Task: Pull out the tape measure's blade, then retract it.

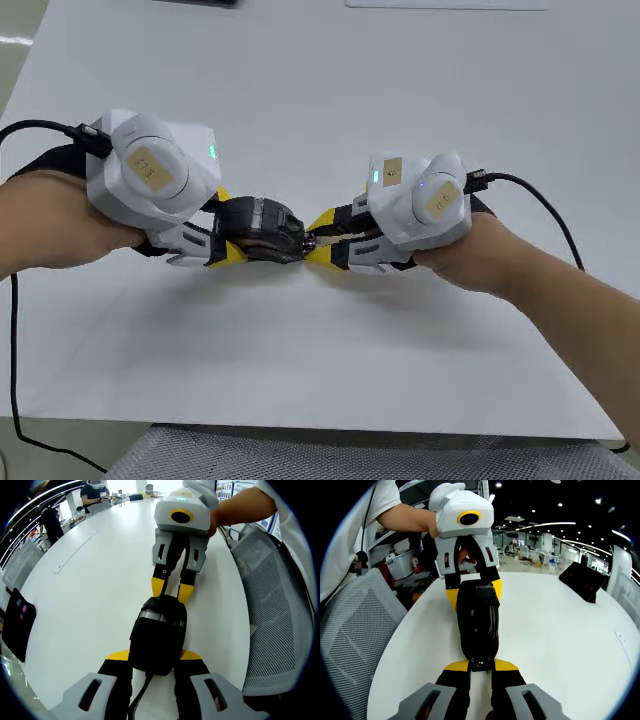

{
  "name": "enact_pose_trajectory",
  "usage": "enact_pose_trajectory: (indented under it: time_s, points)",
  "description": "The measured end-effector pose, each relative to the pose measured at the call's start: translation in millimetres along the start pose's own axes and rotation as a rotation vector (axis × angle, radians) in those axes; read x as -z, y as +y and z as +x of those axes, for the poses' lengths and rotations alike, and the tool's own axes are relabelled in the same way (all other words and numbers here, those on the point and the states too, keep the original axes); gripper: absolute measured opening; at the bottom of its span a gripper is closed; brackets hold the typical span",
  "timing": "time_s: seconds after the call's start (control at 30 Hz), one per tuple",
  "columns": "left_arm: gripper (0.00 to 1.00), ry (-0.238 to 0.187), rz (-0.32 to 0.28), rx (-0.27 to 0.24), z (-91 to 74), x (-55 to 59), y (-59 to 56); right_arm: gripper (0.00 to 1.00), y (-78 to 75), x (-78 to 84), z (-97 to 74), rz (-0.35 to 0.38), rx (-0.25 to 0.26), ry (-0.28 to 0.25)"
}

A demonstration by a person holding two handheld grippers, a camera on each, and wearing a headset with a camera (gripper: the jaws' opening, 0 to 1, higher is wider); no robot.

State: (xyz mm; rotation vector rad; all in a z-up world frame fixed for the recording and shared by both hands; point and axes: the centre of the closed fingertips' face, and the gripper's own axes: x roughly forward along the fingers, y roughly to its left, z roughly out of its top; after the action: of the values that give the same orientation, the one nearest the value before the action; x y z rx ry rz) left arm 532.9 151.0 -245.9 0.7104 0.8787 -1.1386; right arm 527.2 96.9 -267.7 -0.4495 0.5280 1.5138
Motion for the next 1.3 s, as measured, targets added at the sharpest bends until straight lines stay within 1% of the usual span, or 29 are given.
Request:
enact_pose_trajectory:
  time_s: [0.2,0.33,0.47,0.6,0.77,0.87,0.9,1.3]
  points:
    - [0.27,0.003,0.001,-0.001,-0.2,-0.3,0.2,0.11,-0.5,0.1,1.1,-0.017,-0.001,0.002]
    - [0.27,0.013,0.021,-0.009,-0.1,0.3,0.4,0.10,-0.9,-0.1,1.5,-0.021,0.002,0.003]
    - [0.26,0.012,0.017,-0.001,-0.8,1.5,0.8,0.09,-1.6,-0.4,0.8,-0.019,0.007,0.004]
    - [0.26,0.023,0.029,-0.001,-0.5,1.9,0.9,0.09,-2.2,-0.2,0.3,-0.023,0.009,0.005]
    - [0.26,0.014,0.023,-0.001,-0.5,1.6,1.0,0.09,-2.8,0.4,-0.9,-0.024,0.008,0.008]
    - [0.26,0.021,0.036,-0.002,-0.4,1.7,0.9,0.09,-2.3,0.5,-1.2,-0.024,0.009,0.005]
    - [0.26,0.022,0.031,0.000,-0.4,2.0,0.9,0.09,-2.1,0.4,-1.6,-0.026,0.010,0.006]
    - [0.26,0.021,0.028,0.003,-1.2,2.7,0.9,0.09,0.2,4.6,-16.6,-0.033,0.016,0.016]
